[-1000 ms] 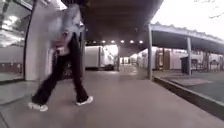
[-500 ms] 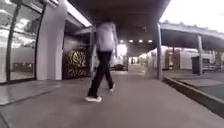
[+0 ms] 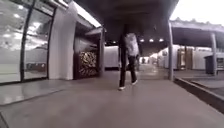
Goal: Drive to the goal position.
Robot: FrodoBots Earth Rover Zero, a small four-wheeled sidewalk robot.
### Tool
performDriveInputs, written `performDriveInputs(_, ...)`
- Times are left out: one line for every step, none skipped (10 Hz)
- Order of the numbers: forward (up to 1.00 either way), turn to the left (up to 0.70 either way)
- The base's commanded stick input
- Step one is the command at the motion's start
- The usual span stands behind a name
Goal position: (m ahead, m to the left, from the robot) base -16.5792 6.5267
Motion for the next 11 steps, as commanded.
performDriveInputs(0.0,0.7)
performDriveInputs(0.0,0.7)
performDriveInputs(0.0,0.7)
performDriveInputs(0.0,0.7)
performDriveInputs(0.0,0.7)
performDriveInputs(0.0,0.7)
performDriveInputs(0.0,0.7)
performDriveInputs(0.0,0.7)
performDriveInputs(0.0,0.7)
performDriveInputs(0.0,0.7)
performDriveInputs(0.0,0.7)
